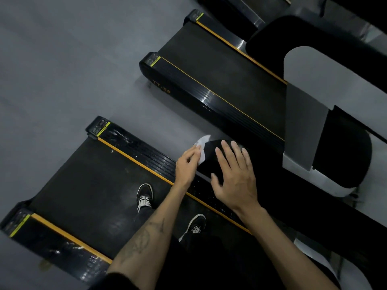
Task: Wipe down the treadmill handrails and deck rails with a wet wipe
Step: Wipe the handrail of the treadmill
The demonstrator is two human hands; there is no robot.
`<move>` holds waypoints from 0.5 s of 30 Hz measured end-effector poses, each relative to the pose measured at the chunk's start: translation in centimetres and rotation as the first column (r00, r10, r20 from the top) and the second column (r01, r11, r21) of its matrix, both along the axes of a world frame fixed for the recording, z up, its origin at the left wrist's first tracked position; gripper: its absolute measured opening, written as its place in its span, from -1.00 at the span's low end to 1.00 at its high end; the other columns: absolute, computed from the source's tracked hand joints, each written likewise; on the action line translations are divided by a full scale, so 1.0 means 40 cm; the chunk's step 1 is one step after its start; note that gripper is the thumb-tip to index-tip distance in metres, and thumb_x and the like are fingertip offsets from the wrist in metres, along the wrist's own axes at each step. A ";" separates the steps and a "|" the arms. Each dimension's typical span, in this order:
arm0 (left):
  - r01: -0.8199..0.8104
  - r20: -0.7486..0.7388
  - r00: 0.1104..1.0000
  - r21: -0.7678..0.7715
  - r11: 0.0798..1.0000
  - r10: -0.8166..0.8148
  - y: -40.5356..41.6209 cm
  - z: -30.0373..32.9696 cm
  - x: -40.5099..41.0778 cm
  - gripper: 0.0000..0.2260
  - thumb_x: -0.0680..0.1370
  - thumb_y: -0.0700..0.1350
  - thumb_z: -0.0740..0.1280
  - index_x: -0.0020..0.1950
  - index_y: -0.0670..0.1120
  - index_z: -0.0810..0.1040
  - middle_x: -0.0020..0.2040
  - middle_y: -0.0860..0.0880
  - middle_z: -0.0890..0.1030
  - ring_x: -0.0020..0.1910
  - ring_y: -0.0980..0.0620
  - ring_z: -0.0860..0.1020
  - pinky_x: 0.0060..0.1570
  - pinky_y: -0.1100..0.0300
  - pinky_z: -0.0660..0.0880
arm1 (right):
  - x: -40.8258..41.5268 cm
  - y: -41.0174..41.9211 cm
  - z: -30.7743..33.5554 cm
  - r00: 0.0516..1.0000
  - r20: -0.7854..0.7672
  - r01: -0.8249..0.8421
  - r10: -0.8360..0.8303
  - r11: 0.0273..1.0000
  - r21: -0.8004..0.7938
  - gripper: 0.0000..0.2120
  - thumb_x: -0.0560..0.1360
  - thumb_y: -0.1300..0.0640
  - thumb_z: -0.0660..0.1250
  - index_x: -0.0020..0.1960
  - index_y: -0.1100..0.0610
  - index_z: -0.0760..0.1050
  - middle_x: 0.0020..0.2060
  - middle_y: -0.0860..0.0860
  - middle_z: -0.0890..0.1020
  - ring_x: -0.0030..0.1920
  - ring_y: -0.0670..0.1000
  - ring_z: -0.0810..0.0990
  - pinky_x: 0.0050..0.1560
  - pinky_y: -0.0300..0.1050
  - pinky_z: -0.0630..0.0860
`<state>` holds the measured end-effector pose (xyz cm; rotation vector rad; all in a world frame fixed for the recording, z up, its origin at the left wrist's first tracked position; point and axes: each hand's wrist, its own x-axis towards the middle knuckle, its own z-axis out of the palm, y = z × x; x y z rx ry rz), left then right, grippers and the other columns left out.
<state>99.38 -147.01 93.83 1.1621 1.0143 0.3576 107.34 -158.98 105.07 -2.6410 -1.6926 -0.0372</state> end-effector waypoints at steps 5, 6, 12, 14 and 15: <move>-0.018 -0.136 0.991 -0.238 0.971 -0.015 0.012 -0.029 0.005 -0.57 0.74 0.09 0.12 0.42 -0.15 0.53 0.33 -0.24 0.56 0.35 -0.22 0.51 0.42 -0.24 0.39 | 0.001 -0.002 -0.003 1.000 0.012 -0.004 0.004 1.000 -0.007 -0.32 0.51 -0.06 0.25 0.56 0.21 0.34 0.59 0.17 0.28 0.62 0.18 0.17 0.59 0.22 0.14; -0.059 -0.153 0.988 -0.207 0.977 0.027 -0.006 -0.030 0.001 -0.60 0.74 0.03 0.14 0.36 -0.21 0.56 0.28 -0.28 0.57 0.31 -0.27 0.53 0.38 -0.26 0.42 | 0.001 -0.002 -0.004 1.000 0.011 -0.001 0.001 1.000 -0.008 -0.32 0.51 -0.06 0.26 0.56 0.21 0.34 0.59 0.17 0.28 0.62 0.19 0.17 0.59 0.22 0.15; -0.048 0.045 0.998 -0.034 0.998 0.050 -0.048 0.019 0.011 -0.74 0.70 -0.12 0.27 0.33 -0.14 0.63 0.34 -0.10 0.61 0.36 -0.02 0.53 0.42 0.03 0.42 | 0.002 -0.004 -0.002 1.000 0.011 -0.005 0.006 1.000 -0.014 -0.31 0.48 0.01 0.30 0.56 0.22 0.34 0.59 0.17 0.28 0.62 0.18 0.16 0.58 0.23 0.15; 0.061 0.057 0.997 -0.040 0.997 -0.059 -0.012 0.027 0.031 -0.64 0.73 -0.01 0.21 0.51 -0.05 0.47 0.52 -0.03 0.45 0.51 0.08 0.38 0.53 0.12 0.27 | 0.001 -0.005 0.000 1.000 0.011 -0.009 0.009 1.000 -0.023 -0.31 0.48 0.01 0.30 0.57 0.22 0.32 0.60 0.17 0.27 0.63 0.18 0.15 0.59 0.23 0.14; 0.106 0.026 0.994 -0.058 0.993 -0.105 0.010 0.023 0.041 -0.60 0.74 0.04 0.15 0.55 -0.03 0.42 0.55 -0.06 0.41 0.53 0.05 0.36 0.55 0.06 0.25 | 0.001 -0.005 0.002 1.000 0.013 -0.008 0.008 1.000 -0.024 -0.31 0.48 0.01 0.30 0.57 0.22 0.32 0.59 0.17 0.27 0.62 0.18 0.15 0.59 0.23 0.14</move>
